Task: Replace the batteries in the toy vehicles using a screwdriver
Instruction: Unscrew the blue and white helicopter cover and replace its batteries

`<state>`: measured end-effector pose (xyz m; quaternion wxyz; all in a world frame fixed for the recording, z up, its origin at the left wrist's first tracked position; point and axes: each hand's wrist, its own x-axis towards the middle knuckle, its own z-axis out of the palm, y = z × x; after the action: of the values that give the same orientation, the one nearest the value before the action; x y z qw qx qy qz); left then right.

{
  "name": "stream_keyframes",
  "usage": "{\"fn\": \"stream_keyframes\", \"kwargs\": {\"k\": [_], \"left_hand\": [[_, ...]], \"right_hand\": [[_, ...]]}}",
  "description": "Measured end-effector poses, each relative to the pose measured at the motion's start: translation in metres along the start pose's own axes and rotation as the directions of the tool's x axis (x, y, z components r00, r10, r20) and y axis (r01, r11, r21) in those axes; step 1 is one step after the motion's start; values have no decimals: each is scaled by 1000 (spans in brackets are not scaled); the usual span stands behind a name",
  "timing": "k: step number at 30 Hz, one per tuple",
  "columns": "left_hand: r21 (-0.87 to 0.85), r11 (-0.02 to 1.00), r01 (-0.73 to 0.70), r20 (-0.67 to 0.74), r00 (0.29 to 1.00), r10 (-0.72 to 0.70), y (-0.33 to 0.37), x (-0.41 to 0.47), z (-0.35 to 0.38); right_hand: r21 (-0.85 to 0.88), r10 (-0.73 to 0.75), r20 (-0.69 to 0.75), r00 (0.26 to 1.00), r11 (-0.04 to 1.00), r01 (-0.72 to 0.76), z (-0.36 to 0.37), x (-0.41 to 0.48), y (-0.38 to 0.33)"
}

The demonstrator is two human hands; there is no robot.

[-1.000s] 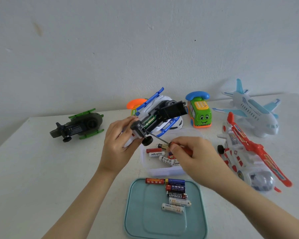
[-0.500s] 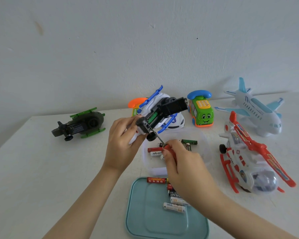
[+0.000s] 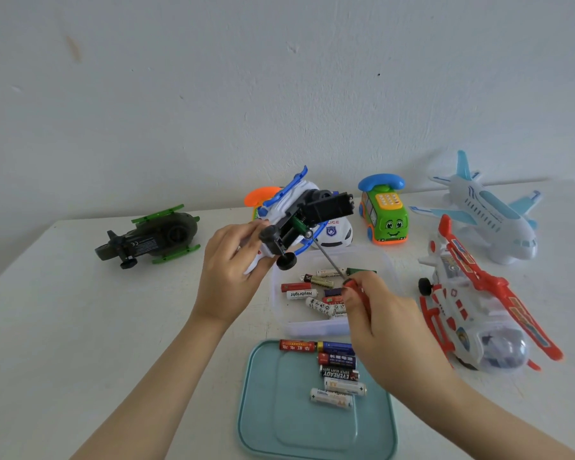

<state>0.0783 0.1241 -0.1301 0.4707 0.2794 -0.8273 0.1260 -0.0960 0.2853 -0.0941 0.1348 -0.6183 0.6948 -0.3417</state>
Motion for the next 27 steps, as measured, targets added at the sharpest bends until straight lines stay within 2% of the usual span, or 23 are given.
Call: {"fn": "stream_keyframes", "kwargs": {"k": [10,14,19,22,27], "left_hand": [[73,979,-191,54,981,187,-4,0,-6],[96,966,-239,70,970,233,-5,0,-9],[100,956,-276,62,961,271,-2,2,-11],[62,975,-212,21,977,211,3,2,-12],[6,999,46,-125,991,-44,9,-3,-20]], "right_hand": [[-115,128,42,991,986,-122,-22,3,3],[-172,108,27,994,980,-102,-25,6,-2],[-79,38,60,997,996,-33,-18,10,-6],[-40,35,93,995,999,-32,-12,13,-6],[66,6,42,999,998,-9,-7,11,-2]]}}
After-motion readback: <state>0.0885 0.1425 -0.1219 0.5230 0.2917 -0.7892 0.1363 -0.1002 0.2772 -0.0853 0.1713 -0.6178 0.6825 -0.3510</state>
